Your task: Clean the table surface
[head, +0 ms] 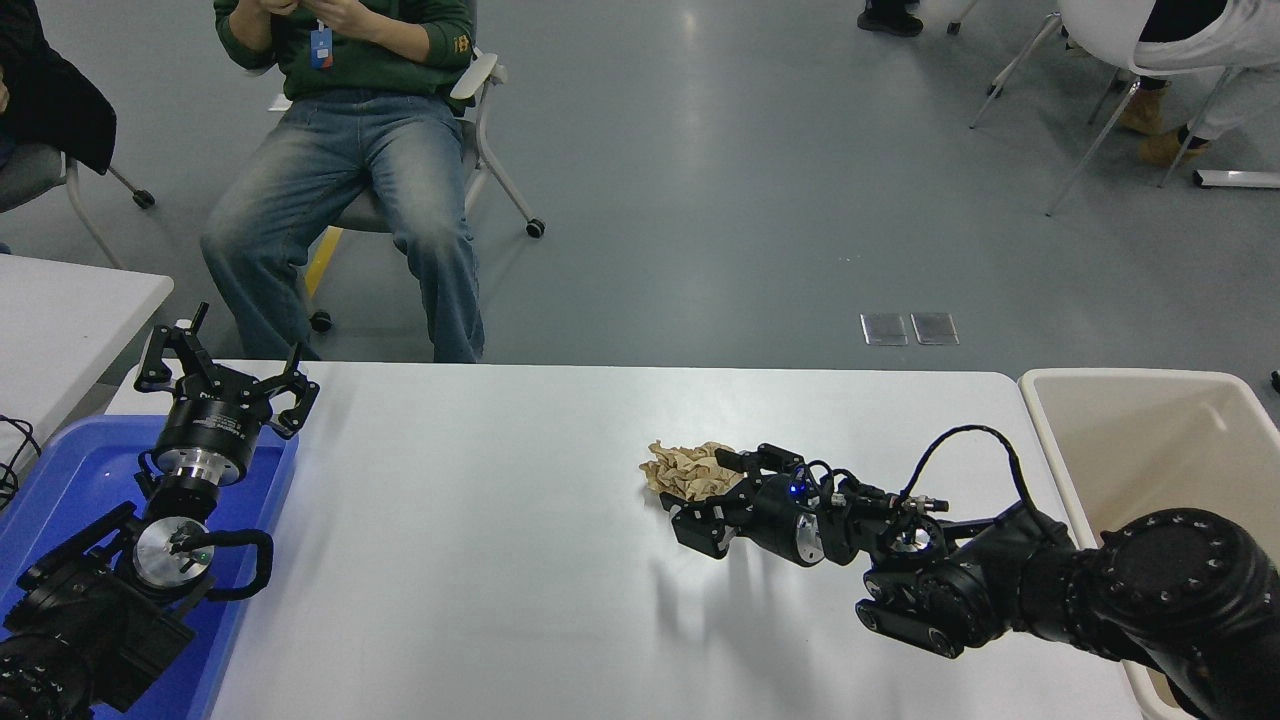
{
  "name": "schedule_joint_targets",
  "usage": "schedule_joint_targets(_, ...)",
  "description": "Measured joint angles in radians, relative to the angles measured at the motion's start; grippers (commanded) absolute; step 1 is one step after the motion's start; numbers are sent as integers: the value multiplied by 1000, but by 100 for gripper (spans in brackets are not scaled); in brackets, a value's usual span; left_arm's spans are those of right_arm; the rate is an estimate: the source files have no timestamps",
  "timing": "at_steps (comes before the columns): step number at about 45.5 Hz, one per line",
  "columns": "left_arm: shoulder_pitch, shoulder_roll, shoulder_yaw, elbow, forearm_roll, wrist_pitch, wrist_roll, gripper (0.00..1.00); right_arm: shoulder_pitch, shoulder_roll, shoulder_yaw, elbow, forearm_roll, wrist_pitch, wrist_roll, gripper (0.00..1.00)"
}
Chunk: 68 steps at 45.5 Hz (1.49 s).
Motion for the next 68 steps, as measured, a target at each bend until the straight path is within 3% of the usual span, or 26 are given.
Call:
schedule_joint_targets(4,0,0,0,0,0,0,0,100,-6,0,0,-10,-2,-10,0,68)
schedule_joint_targets(11,0,0,0,0,0,0,0,100,-11,0,0,-29,-5,-19,2,17)
schedule_joint_targets(14,0,0,0,0,0,0,0,100,-12,0,-1,-33,-5,-22,2,0)
schedule_joint_targets(54,0,0,0,0,0,0,0,100,-7,0,-18,-43,64,4,35,0)
schedule_joint_targets(68,0,0,0,0,0,0,-1,100,60,-1,-14,98,133,13,62,0)
